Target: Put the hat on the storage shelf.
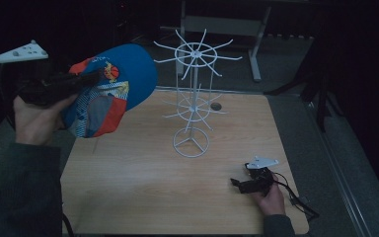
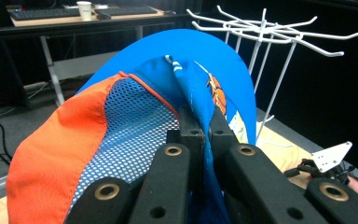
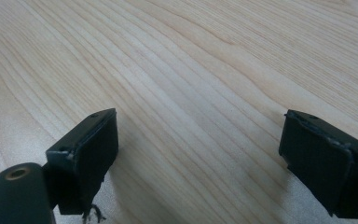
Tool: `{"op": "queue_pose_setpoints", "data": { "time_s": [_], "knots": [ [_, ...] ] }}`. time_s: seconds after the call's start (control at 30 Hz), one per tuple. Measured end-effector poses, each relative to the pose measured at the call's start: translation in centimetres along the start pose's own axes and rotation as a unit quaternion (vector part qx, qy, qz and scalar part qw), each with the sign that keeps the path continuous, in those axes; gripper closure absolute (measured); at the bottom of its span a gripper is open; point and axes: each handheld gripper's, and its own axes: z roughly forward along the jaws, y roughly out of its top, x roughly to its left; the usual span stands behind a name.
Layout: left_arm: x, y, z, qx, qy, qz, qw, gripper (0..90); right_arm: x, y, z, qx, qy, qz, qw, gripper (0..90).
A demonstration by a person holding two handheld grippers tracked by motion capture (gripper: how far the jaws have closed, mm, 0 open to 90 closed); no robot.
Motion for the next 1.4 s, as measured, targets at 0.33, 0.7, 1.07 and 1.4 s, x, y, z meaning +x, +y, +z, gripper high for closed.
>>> {"op": "queue_pose_setpoints", "data": {
  "time_s": [0.33,0.7,1.07,1.4],
  "knots": [
    [0.0,0.2,-0.3,-0.012,-0.013,0.0,0.9998,89.7,0.0,0.0,0.0,0.0,0.0,0.0,1.0,11.6],
    [0.0,1.0,-1.0,-0.042,-0.031,0.0,0.9986,89.7,0.0,0.0,0.0,0.0,0.0,0.0,1.0,11.6],
    [-0.4,1.9,-1.7,-0.06,-0.036,0.003,0.9975,89.7,0.0,0.0,0.0,0.0,0.001,0.0,1.0,11.6],
    [-1.2,3.0,-1.2,-0.07,-0.056,0.01,0.9959,89.7,0.0,0.0,0.0,0.0,0.001,0.0,1.0,11.6]
  ]
}}
